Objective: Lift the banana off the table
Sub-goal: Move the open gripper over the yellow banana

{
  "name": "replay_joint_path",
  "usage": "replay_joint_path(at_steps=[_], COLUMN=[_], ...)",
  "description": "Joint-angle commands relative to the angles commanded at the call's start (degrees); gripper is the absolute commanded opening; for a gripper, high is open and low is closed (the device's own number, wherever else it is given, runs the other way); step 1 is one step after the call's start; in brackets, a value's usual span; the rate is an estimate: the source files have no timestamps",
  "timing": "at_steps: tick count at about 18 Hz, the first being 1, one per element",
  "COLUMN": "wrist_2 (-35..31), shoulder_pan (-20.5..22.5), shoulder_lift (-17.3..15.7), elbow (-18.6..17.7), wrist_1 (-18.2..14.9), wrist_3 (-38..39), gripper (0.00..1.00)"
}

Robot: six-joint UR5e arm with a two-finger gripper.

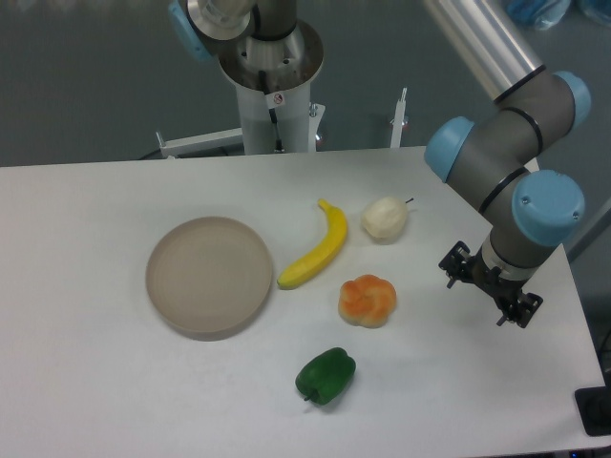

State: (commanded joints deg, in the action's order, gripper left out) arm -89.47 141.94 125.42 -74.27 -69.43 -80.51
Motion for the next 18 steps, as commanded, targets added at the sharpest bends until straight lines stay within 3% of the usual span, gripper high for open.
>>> replay_joint_path(at_steps=[3, 5, 11, 15, 18], wrist_2=[0.2, -0.4, -0.3, 0.4, 0.4], shoulder_pan=[-0.2, -0.9, -1.8, -3.3, -4.4], shoulder_lift=[-0.5, -1.6, -10.5, -17.4, -19.2], elbow=[-0.4, -2.7, -15.9, -27.0, -29.4], wrist_1=[-0.1, -0.3, 1.0, 7.2, 7.3], wrist_3=[0.2, 2.0, 3.1, 4.2, 4.8], gripper=[1.0, 1.0, 1.0, 1.0, 1.0])
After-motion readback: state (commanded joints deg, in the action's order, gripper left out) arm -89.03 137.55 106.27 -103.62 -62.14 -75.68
